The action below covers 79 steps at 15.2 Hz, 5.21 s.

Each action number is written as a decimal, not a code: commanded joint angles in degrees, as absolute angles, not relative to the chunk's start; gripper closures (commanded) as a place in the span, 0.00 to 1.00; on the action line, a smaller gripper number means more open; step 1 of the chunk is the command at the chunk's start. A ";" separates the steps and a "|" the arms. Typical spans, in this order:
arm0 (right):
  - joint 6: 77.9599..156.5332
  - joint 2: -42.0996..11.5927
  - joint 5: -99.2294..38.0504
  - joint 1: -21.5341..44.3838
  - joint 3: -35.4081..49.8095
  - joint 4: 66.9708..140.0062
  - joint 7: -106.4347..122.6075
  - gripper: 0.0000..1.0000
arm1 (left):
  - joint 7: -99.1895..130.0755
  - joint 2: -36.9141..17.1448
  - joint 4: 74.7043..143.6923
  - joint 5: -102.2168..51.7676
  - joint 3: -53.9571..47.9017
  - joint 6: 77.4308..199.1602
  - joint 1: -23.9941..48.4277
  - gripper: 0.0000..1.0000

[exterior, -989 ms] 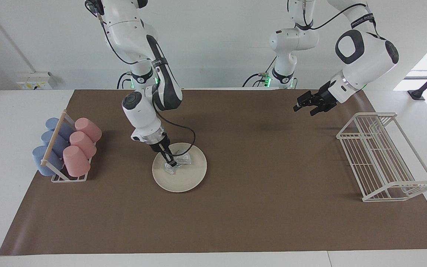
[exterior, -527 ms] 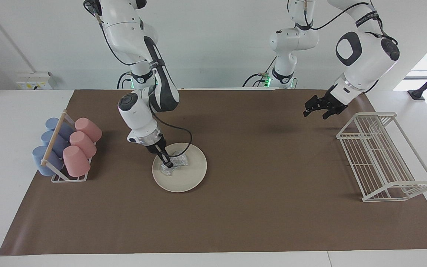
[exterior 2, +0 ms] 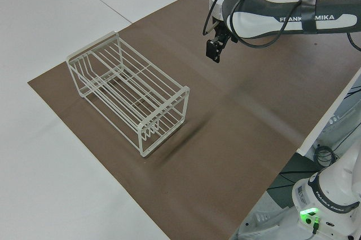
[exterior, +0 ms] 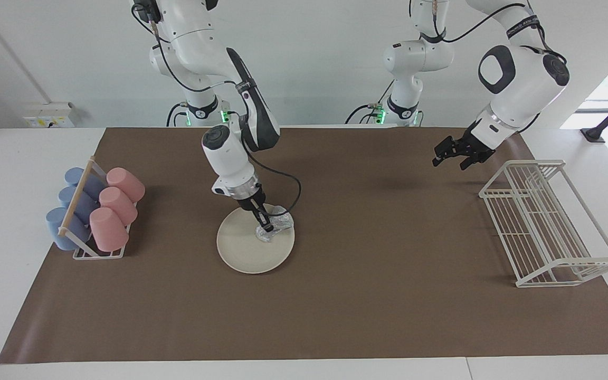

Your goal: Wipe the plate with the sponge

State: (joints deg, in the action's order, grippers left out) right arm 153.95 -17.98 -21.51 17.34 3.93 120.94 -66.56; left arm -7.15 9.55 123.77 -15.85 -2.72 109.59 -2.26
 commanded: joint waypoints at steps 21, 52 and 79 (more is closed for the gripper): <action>138.75 -15.57 -20.74 19.60 3.08 115.25 -72.23 1.00 | -3.87 9.32 124.45 -14.59 -3.34 112.59 -2.20 0.00; 107.40 1.14 0.88 34.19 3.78 97.29 -115.93 1.00 | -4.29 11.60 126.47 -79.45 -3.78 108.27 16.59 0.00; 102.40 4.30 1.76 27.09 2.99 98.09 -83.84 0.00 | -6.95 10.72 128.06 -82.20 -3.25 113.03 18.91 1.00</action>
